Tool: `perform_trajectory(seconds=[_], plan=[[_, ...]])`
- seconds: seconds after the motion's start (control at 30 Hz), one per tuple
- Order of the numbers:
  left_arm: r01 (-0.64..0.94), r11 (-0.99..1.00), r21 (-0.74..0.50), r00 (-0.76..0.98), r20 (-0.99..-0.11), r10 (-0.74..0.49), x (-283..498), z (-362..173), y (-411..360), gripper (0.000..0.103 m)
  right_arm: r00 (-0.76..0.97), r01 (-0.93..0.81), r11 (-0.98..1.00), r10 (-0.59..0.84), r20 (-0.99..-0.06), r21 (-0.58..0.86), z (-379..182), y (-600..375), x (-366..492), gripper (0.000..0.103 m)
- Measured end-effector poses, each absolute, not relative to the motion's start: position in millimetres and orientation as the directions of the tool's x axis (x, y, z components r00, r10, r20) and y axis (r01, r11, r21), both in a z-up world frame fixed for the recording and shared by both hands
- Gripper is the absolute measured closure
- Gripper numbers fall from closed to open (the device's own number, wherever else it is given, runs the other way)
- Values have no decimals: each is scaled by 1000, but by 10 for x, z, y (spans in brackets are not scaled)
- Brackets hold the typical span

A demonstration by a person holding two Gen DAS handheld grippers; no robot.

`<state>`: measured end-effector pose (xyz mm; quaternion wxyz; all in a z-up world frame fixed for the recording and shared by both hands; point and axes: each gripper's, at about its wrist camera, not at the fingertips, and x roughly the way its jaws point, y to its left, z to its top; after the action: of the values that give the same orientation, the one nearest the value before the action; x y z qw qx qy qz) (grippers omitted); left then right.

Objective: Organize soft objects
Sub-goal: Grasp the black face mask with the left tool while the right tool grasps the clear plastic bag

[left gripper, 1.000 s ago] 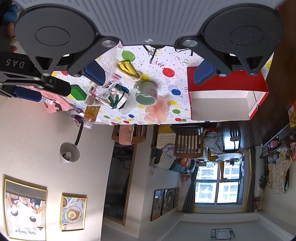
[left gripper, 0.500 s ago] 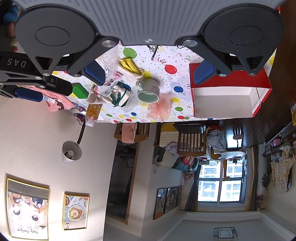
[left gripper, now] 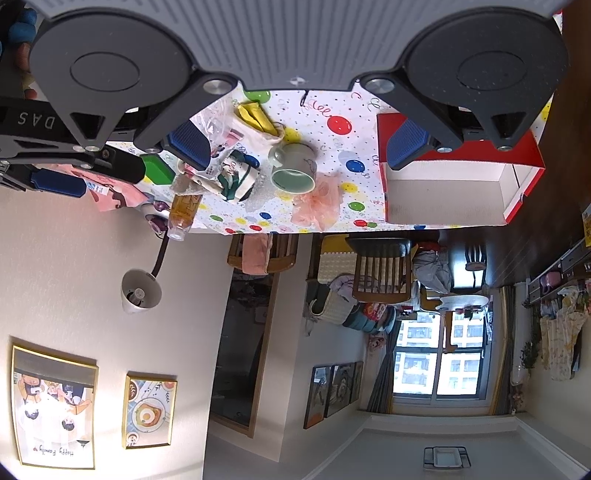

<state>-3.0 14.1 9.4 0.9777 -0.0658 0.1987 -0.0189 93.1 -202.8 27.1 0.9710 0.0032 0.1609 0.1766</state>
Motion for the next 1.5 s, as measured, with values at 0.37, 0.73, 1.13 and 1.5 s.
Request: perform_trajectory(seconds=[0.37,0.73,1.13,1.5], plan=[[-37,991,-126,881,-473,-28,235,-149,229,1,874,-319,946,315,-370,54,-34,-2100,1219,7],[-64,991,-117,758,-651,-28,614,-813,201,1,816,-319,947,291,-499,32,-616,-2299,1555,10],[-119,989,-88,628,-778,6,1018,-1476,115,1,703,-365,930,237,-671,-53,-1455,-2496,2173,22],[-211,970,-116,556,-831,21,1240,-1794,148,1,608,-475,878,275,-744,-64,-1848,-2545,2526,29]])
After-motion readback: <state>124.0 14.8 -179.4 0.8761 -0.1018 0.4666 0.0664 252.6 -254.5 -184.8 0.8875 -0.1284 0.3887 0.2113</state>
